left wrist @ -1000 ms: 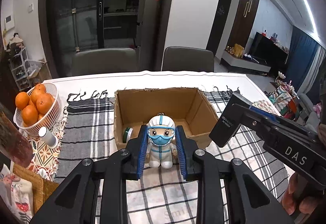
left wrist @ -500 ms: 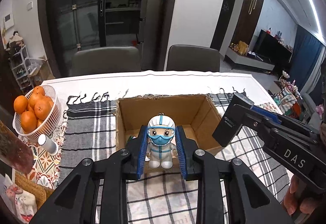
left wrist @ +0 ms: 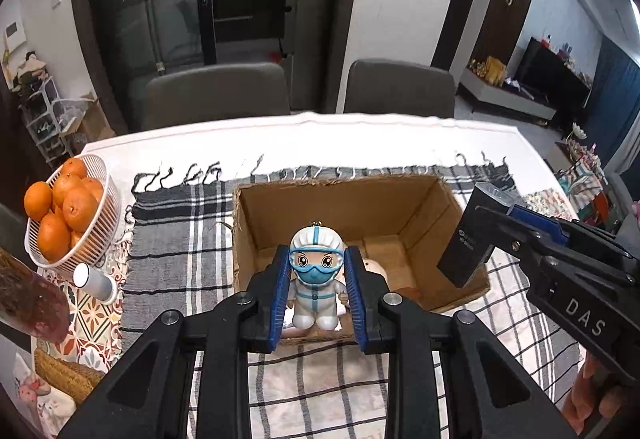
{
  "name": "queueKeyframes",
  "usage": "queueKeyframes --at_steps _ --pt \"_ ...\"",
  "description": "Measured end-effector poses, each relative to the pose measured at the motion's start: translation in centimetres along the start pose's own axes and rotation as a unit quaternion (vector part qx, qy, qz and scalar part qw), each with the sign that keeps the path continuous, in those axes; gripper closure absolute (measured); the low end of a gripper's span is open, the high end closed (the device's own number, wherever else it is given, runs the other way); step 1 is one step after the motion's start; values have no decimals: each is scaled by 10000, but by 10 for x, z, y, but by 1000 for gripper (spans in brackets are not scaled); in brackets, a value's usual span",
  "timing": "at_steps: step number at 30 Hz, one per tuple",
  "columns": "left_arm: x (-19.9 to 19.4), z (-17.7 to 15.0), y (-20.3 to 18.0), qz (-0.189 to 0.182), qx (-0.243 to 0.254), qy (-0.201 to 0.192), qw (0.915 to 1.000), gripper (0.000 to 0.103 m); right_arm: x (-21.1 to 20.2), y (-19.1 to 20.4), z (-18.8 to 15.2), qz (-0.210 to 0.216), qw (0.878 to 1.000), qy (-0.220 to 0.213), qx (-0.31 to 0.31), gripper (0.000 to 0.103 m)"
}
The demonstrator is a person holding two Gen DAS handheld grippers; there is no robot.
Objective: Organize rigid objects
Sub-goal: 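Open left gripper over box while right gripper releases black light inside, then withdraw both grippers back from the box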
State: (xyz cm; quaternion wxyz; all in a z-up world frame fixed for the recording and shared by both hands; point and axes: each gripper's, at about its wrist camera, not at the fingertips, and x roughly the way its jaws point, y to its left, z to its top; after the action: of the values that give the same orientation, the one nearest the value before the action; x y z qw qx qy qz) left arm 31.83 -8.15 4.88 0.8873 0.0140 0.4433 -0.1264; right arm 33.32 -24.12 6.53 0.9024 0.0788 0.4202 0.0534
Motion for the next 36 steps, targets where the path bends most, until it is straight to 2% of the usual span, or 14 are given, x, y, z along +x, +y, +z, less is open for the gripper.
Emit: queueKeyframes --at_steps 11,20,27,36 --pt "49 -5 5 115 -7 637 9979 76 49 -9 -9 -10 9971 764 64 78" --pt "84 -15 6 127 -57 995 9949 76 75 -16 -18 -59 9939 1089 134 78" --pt "83 -18 7 262 -89 959 9950 76 82 -18 -21 -173 9932 1144 115 77" --pt "37 -27 4 346 -93 362 9987 75 52 -14 -30 -288 9962 817 75 77"
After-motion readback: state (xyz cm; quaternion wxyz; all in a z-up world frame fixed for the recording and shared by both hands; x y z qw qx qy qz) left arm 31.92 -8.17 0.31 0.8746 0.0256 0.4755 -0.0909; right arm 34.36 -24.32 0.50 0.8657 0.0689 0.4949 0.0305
